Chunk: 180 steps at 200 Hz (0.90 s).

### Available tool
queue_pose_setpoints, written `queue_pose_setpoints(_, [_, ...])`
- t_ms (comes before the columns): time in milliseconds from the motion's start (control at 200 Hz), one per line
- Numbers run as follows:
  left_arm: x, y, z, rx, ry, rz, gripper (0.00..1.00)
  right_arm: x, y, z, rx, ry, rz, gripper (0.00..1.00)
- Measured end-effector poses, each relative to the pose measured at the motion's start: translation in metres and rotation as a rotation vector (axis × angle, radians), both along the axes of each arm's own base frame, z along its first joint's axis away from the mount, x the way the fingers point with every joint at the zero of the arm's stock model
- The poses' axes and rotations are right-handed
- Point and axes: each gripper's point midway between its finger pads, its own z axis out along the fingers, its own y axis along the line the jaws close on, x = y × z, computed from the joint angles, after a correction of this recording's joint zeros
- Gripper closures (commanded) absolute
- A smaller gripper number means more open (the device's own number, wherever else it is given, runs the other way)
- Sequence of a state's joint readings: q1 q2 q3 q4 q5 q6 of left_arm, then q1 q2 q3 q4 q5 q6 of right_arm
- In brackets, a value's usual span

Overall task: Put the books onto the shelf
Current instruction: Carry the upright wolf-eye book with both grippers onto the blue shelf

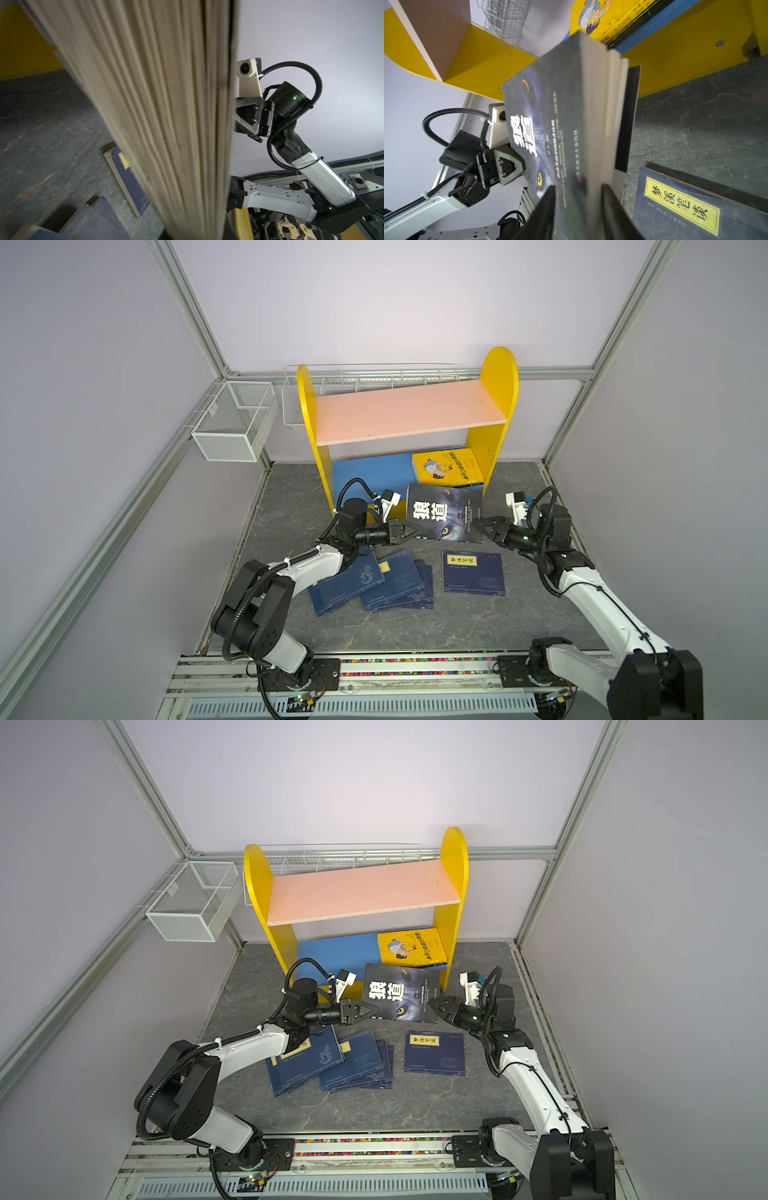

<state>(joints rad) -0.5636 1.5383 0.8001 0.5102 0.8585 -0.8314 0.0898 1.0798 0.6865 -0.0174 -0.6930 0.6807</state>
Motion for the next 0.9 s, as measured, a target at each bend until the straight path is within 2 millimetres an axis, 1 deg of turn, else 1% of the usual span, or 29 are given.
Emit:
queue_pose_setpoints(45, [0.003, -0.001, 0.002, 0.001, -0.005, 0.029, 1.00, -0.001, 0.000, 0.001, -0.001, -0.004, -0.003, 0.17])
queue_pose_setpoints(115, [0.011, 0.003, 0.009, 0.001, -0.027, 0.086, 1.00, -0.003, 0.000, 0.006, 0.011, -0.016, -0.010, 0.16])
queue_pose_setpoints(260, [0.025, 0.013, 0.034, -0.029, -0.089, 0.209, 1.00, -0.010, 0.007, 0.007, 0.044, -0.037, -0.002, 0.17])
queue_pose_setpoints(350, [0.029, 0.014, 0.047, -0.058, -0.122, 0.259, 1.00, -0.015, 0.021, 0.009, 0.064, -0.047, 0.033, 0.18])
queue_pose_setpoints(485, [0.031, 0.009, 0.054, -0.087, -0.123, 0.299, 1.00, -0.019, 0.051, 0.022, 0.100, -0.101, 0.099, 0.20])
queue_pose_setpoints(590, [0.034, 0.006, 0.058, -0.108, -0.121, 0.322, 1.00, -0.005, 0.063, 0.027, 0.143, -0.122, 0.081, 0.23])
queue_pose_setpoints(700, [0.038, 0.006, 0.059, -0.129, -0.111, 0.343, 1.00, 0.018, 0.063, 0.028, 0.187, -0.125, 0.017, 0.26])
queue_pose_setpoints(770, [0.041, 0.005, 0.060, -0.144, -0.103, 0.354, 1.00, 0.028, 0.063, 0.030, 0.217, -0.132, -0.020, 0.28])
queue_pose_setpoints(900, [0.041, -0.001, 0.060, -0.173, -0.088, 0.350, 1.00, 0.042, 0.060, 0.045, 0.282, -0.183, -0.078, 0.30])
